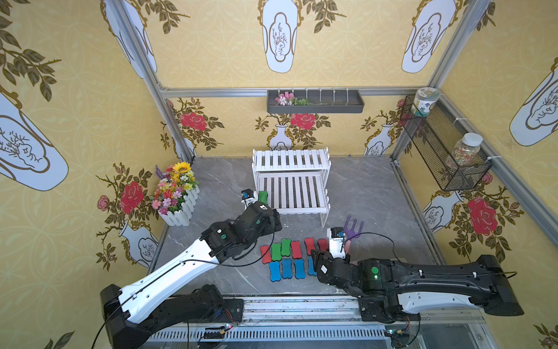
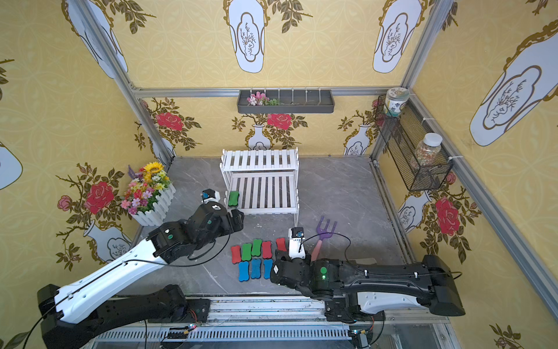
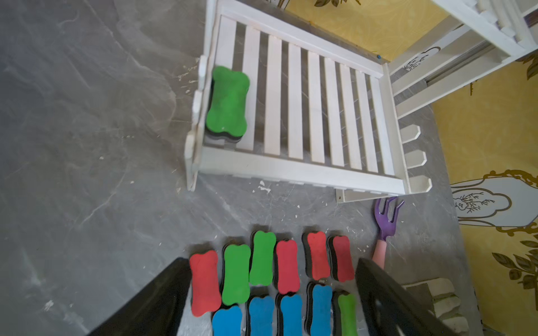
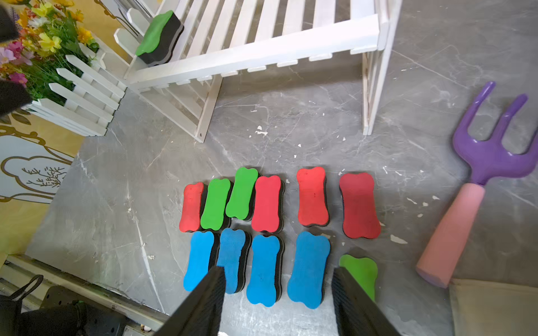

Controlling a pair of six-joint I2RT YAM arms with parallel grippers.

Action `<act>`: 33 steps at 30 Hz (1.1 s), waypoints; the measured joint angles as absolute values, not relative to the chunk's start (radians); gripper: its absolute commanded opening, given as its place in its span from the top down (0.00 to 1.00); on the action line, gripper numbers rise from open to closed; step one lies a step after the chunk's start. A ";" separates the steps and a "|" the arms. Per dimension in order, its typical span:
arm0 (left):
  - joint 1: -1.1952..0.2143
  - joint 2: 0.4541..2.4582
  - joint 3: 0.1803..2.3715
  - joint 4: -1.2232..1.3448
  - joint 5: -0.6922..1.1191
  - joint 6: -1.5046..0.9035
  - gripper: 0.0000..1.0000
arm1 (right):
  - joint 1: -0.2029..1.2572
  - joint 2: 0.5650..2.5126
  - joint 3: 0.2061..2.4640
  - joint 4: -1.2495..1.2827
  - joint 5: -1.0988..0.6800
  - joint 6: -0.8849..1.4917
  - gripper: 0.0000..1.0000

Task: Remove the whiteboard erasers from the shelf
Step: Place the whiteboard eraser at the center of the board, then pick up the whiteboard eraser from the shelf.

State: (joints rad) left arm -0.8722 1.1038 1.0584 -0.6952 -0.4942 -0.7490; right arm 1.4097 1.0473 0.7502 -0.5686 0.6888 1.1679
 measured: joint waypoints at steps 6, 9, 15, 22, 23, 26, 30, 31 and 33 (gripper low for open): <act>-0.829 1.292 1.184 -0.654 -0.495 -0.645 0.18 | 1.405 1.002 0.712 -0.579 0.693 1.174 0.37; -0.794 1.347 1.198 -0.645 -0.505 -0.609 0.22 | 1.399 0.984 0.695 -0.577 0.693 1.174 0.37; -0.762 1.412 1.219 -0.627 -0.533 -0.554 0.26 | 1.373 0.947 0.662 -0.575 0.684 1.170 0.37; -0.759 1.457 1.215 -0.599 -0.593 -0.532 0.26 | 1.355 0.916 0.638 -0.574 0.678 1.162 0.37; -0.759 1.460 1.213 -0.595 -0.607 -0.532 0.26 | 1.355 0.915 0.637 -0.574 0.678 1.162 0.37; -0.759 1.470 1.209 -0.587 -0.636 -0.534 0.26 | 1.353 0.910 0.635 -0.574 0.677 1.162 0.37; -0.759 1.485 1.208 -0.570 -0.664 -0.541 0.26 | 1.351 0.900 0.632 -0.575 0.677 1.162 0.37; -0.759 1.489 1.208 -0.567 -0.670 -0.543 0.26 | 1.350 0.896 0.632 -0.575 0.677 1.162 0.37; -0.759 1.497 1.208 -0.563 -0.681 -0.548 0.26 | 1.348 0.888 0.629 -0.575 0.678 1.162 0.37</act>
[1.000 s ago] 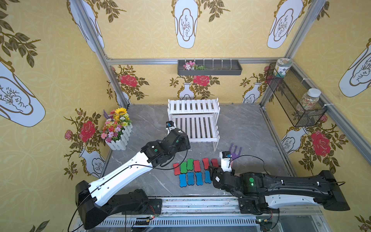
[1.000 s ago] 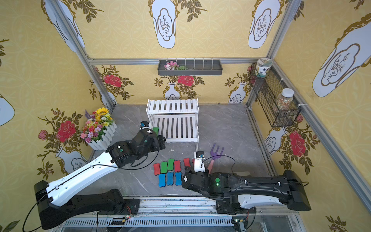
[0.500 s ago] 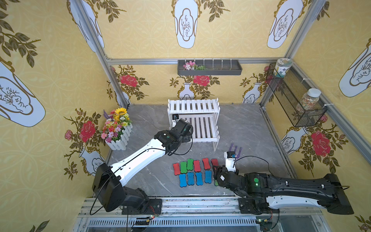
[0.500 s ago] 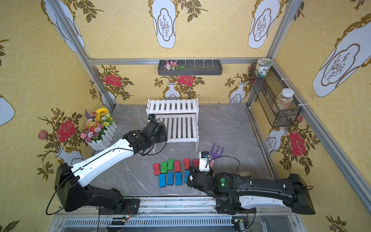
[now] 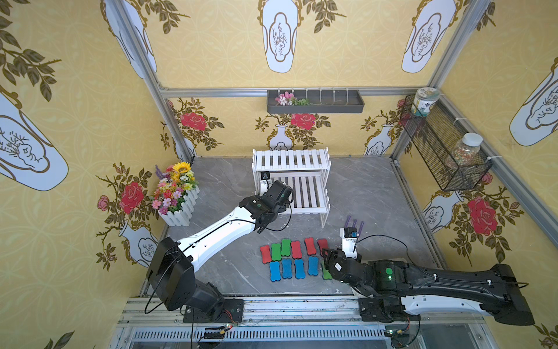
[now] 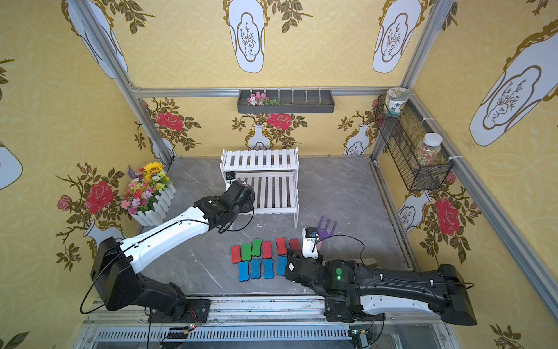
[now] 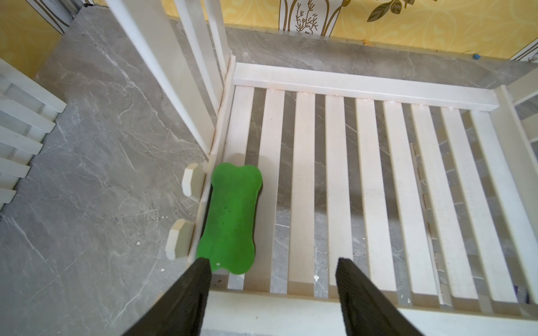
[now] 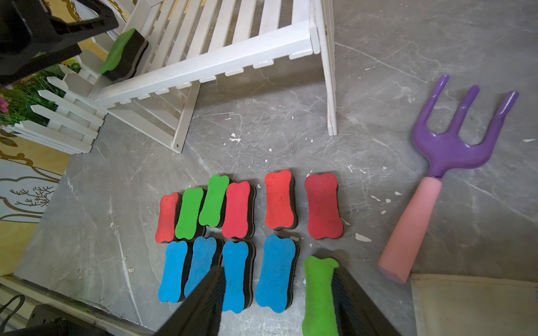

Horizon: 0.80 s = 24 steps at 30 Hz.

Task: Remove the whiteboard erasers from the shelf
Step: Pick up the whiteboard eraser from the shelf.

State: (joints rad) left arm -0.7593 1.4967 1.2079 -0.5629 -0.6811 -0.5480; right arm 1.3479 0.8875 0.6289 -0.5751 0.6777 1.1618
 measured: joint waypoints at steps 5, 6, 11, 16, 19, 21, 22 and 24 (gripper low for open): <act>-0.758 1.507 1.201 -0.540 -0.701 -0.559 0.25 | 1.345 0.861 0.620 -0.577 0.678 1.163 0.37; -0.758 1.511 1.200 -0.539 -0.704 -0.561 0.25 | 1.344 0.856 0.619 -0.579 0.678 1.163 0.37; -0.758 1.545 1.199 -0.529 -0.715 -0.577 0.26 | 1.342 0.827 0.616 -0.590 0.680 1.171 0.37; -0.758 1.573 1.201 -0.524 -0.723 -0.588 0.31 | 1.341 0.797 0.607 -0.611 0.683 1.175 0.37; -0.758 1.591 1.208 -0.522 -0.718 -0.590 0.33 | 1.341 0.776 0.601 -0.629 0.685 1.179 0.37; -0.758 1.598 1.209 -0.516 -0.717 -0.597 0.33 | 1.341 0.764 0.597 -0.635 0.686 1.182 0.37; -0.758 1.599 1.209 -0.513 -0.715 -0.601 0.33 | 1.341 0.757 0.594 -0.637 0.687 1.183 0.37; -0.757 1.598 1.209 -0.502 -0.703 -0.607 0.33 | 1.341 0.748 0.592 -0.647 0.689 1.186 0.37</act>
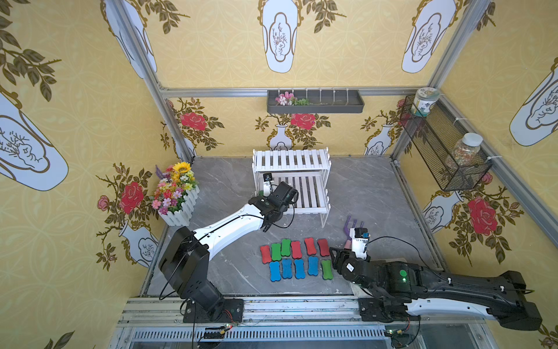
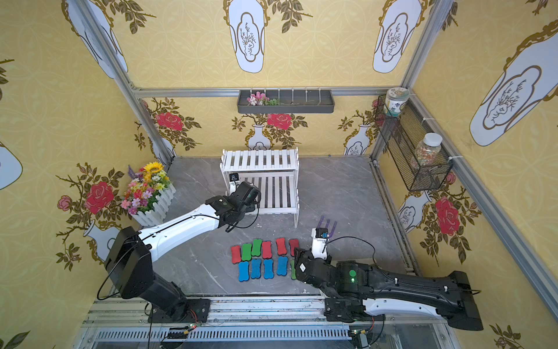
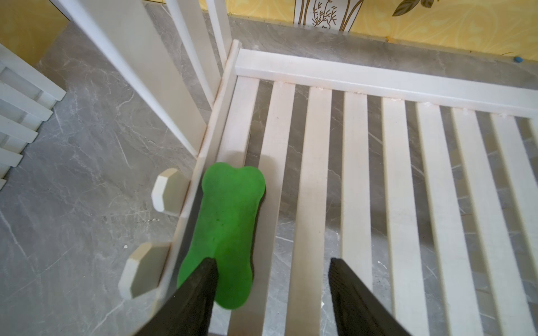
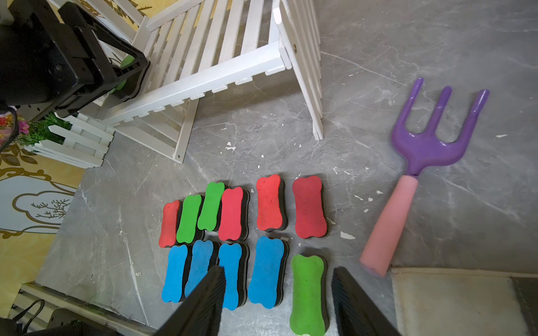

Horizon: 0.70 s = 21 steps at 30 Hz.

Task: Remove the whiteboard erasers from the shelf
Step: Pick up the whiteboard eraser from the shelf.

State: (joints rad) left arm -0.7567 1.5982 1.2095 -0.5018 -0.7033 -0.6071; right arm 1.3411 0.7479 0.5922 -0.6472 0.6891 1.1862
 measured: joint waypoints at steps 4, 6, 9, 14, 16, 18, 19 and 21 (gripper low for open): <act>-0.756 1.595 1.219 -0.495 -0.673 -0.611 0.33 | 1.341 0.739 0.586 -0.661 0.691 1.196 0.37; -0.756 1.593 1.226 -0.494 -0.651 -0.611 0.33 | 1.341 0.736 0.585 -0.664 0.694 1.198 0.37; -0.757 1.593 1.236 -0.496 -0.639 -0.612 0.33 | 1.341 0.730 0.581 -0.666 0.698 1.200 0.37; -0.757 1.584 1.259 -0.503 -0.640 -0.614 0.32 | 1.341 0.720 0.579 -0.668 0.704 1.201 0.37; -0.757 1.579 1.267 -0.504 -0.647 -0.614 0.30 | 1.341 0.719 0.579 -0.675 0.705 1.201 0.37; -0.757 1.570 1.267 -0.513 -0.657 -0.614 0.28 | 1.341 0.715 0.579 -0.682 0.706 1.203 0.37; -0.757 1.569 1.268 -0.519 -0.663 -0.614 0.27 | 1.341 0.713 0.578 -0.682 0.706 1.204 0.37; -0.752 1.573 1.272 -0.535 -0.670 -0.618 0.27 | 1.341 0.712 0.578 -0.682 0.709 1.204 0.37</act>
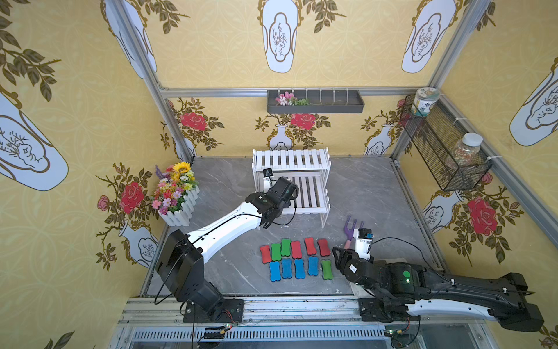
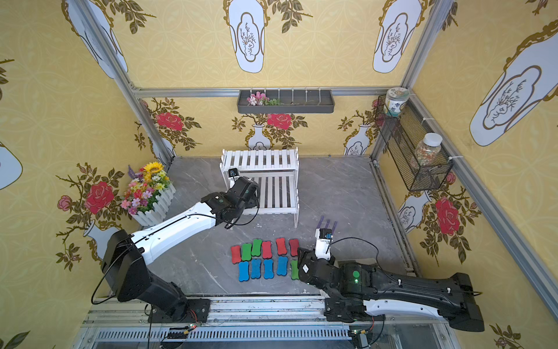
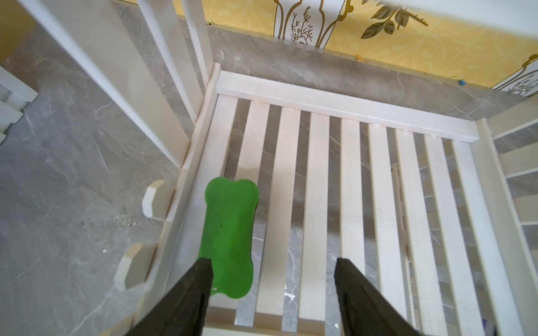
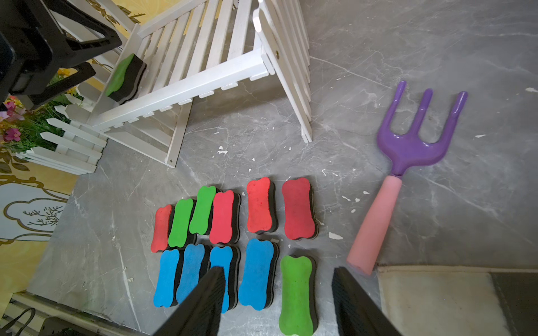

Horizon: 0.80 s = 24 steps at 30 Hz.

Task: Remove the whiteboard erasers from the shelf
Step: Pick up the whiteboard eraser from the shelf.

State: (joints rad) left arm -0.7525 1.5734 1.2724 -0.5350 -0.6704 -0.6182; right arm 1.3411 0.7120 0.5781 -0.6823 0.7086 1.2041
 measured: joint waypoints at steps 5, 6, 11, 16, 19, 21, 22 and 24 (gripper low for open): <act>-0.742 1.604 1.286 -0.571 -0.687 -0.622 0.27 | 1.341 0.713 0.578 -0.682 0.709 1.204 0.36; -0.739 1.608 1.287 -0.577 -0.688 -0.622 0.27 | 1.341 0.713 0.578 -0.682 0.710 1.204 0.36; -0.724 1.625 1.300 -0.583 -0.688 -0.625 0.28 | 1.341 0.698 0.578 -0.689 0.712 1.204 0.36; -0.713 1.650 1.313 -0.588 -0.685 -0.624 0.29 | 1.341 0.680 0.579 -0.708 0.714 1.204 0.36; -0.711 1.658 1.313 -0.591 -0.685 -0.623 0.31 | 1.341 0.675 0.581 -0.711 0.720 1.204 0.36; -0.707 1.667 1.314 -0.592 -0.683 -0.620 0.32 | 1.341 0.673 0.582 -0.713 0.721 1.204 0.36; -0.704 1.672 1.314 -0.592 -0.682 -0.620 0.33 | 1.341 0.671 0.582 -0.714 0.724 1.204 0.36; -0.701 1.677 1.312 -0.591 -0.680 -0.620 0.36 | 1.341 0.668 0.582 -0.716 0.728 1.204 0.36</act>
State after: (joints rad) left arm -0.7006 1.6772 1.3125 -0.5915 -0.6804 -0.6197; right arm 1.3411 0.6678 0.5819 -0.7158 0.7277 1.2041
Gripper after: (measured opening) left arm 0.663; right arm 0.638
